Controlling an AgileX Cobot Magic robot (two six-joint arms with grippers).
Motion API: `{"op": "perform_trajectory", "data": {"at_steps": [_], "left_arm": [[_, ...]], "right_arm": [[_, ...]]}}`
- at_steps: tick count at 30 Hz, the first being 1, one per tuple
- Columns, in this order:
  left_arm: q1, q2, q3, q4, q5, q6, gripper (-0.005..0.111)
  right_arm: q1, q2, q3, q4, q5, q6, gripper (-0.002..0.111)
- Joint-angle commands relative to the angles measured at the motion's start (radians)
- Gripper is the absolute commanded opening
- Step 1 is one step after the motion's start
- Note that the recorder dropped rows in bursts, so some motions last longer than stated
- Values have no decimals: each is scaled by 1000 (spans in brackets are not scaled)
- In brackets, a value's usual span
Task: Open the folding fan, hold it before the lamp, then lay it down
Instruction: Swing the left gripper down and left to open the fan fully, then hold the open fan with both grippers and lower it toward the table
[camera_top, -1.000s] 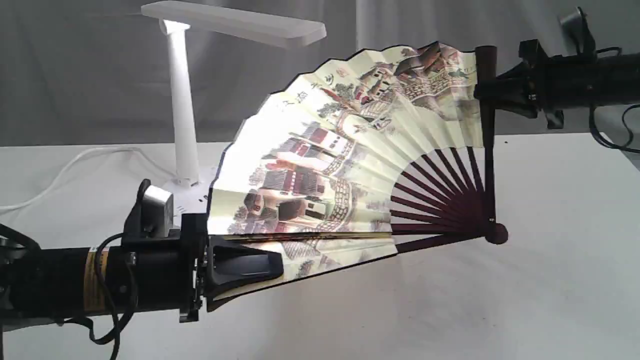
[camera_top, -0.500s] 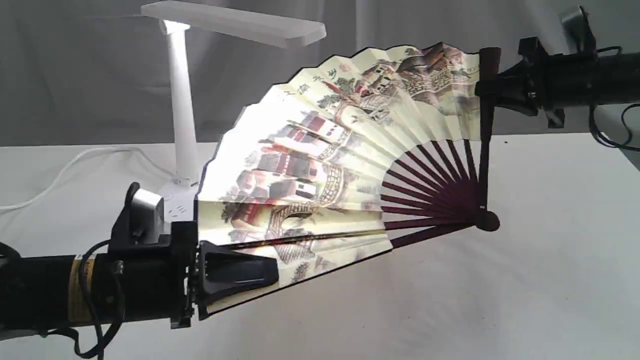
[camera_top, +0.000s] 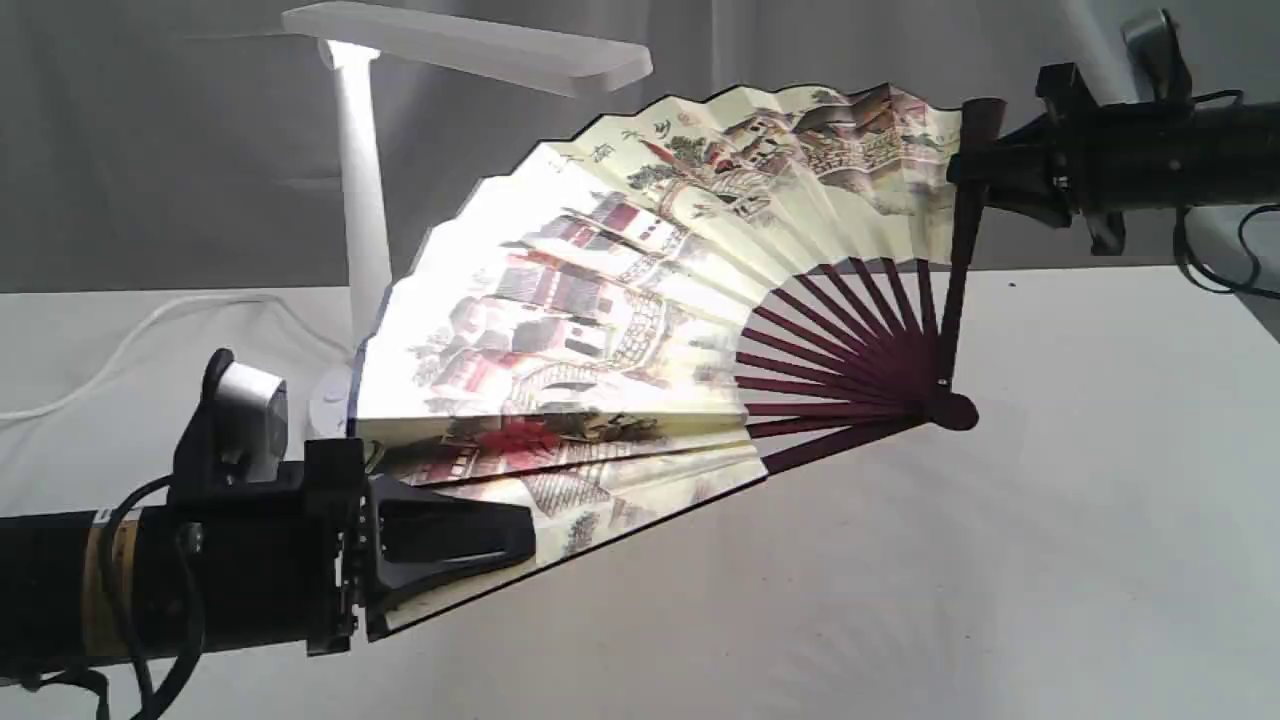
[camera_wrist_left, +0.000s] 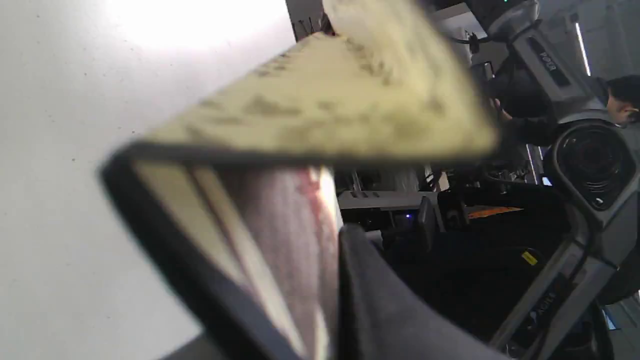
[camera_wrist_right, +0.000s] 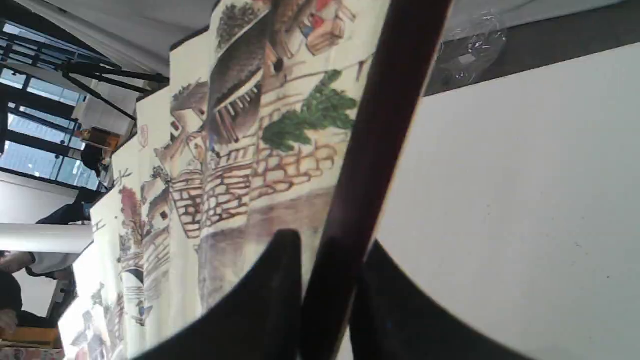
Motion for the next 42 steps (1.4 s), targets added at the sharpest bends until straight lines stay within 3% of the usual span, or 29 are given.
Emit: {"op": "perform_trajectory", "data": {"at_steps": [1,42], "left_arm": [[-2,-34,31,51,-73,45,0],[-2,-70,145,72,-73,68,0]], "right_arm": [[-13,-3,0,-52,-117,-53,0],[-13,-3,0,-80,-188,33,0]]}}
